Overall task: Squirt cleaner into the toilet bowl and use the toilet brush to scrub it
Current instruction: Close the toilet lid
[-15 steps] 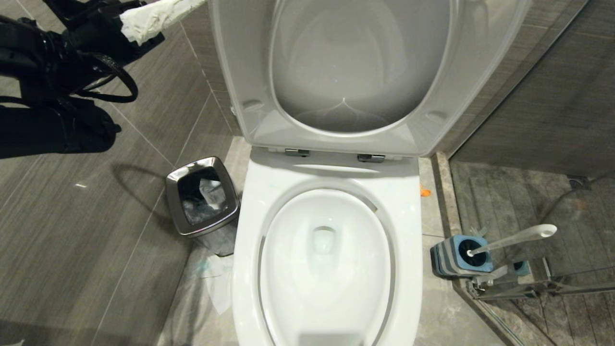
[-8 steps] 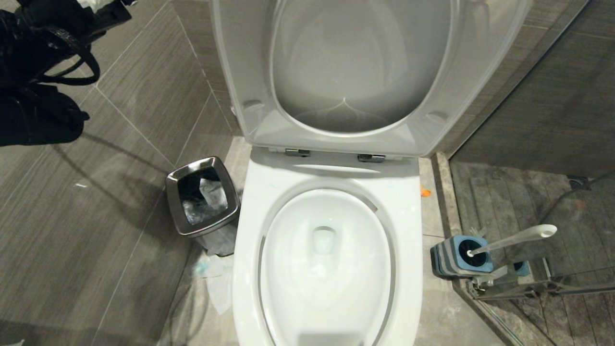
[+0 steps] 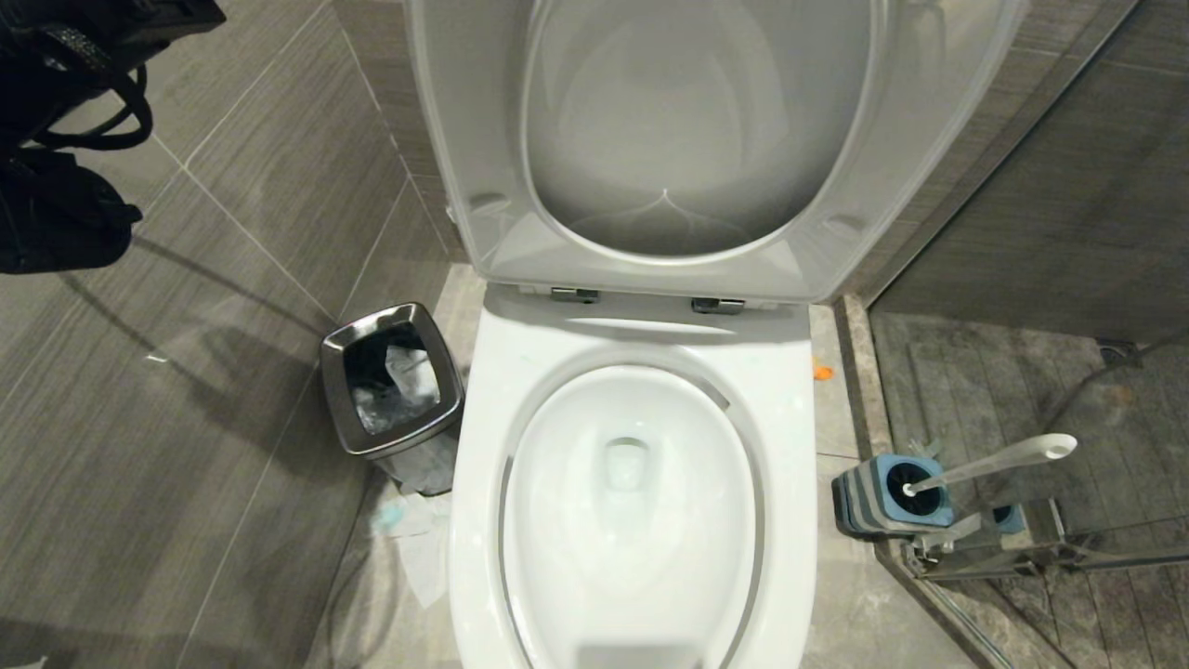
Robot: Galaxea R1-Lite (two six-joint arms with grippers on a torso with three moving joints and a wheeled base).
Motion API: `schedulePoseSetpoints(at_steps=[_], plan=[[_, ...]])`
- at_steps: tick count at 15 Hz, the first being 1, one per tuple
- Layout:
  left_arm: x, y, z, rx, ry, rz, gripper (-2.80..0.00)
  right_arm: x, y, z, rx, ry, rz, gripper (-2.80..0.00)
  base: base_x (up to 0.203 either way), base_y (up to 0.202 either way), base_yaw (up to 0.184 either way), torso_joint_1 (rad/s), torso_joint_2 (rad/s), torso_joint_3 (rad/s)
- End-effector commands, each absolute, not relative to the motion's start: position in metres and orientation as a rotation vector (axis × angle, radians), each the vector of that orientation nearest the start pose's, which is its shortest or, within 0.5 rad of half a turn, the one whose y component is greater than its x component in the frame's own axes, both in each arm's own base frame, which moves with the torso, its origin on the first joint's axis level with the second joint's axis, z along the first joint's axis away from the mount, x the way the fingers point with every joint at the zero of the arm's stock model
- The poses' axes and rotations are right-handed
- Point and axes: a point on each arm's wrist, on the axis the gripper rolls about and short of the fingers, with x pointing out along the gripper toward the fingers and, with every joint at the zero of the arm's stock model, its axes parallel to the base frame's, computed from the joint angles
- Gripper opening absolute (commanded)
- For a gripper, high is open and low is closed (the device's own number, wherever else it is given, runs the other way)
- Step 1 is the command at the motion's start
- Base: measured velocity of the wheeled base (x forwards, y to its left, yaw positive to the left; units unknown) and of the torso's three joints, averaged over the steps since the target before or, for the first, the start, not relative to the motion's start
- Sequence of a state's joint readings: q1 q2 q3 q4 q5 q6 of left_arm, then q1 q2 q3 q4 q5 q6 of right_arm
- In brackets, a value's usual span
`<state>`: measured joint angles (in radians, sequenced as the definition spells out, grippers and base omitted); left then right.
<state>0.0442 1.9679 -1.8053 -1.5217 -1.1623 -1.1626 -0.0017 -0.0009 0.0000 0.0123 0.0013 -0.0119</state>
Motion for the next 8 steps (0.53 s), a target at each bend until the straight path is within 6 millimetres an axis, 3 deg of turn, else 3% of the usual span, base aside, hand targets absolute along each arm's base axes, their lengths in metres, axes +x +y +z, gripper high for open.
schedulePoseSetpoints(at_steps=[1, 8], plan=[[0.314, -0.006, 0.414, -0.127, -0.452, -1.382, -2.8, -0.023, 0.0, 0.074, -0.012, 0.012, 0.0, -2.8, 0.0, 0.0, 0.0, 0.0, 0.0, 0.0], [0.314, -0.02, 0.413, -0.169, -0.426, -1.436, -2.8, -0.023, 0.0, 0.074, -0.012, 0.012, 0.0, -2.8, 0.0, 0.0, 0.0, 0.0, 0.0, 0.0]])
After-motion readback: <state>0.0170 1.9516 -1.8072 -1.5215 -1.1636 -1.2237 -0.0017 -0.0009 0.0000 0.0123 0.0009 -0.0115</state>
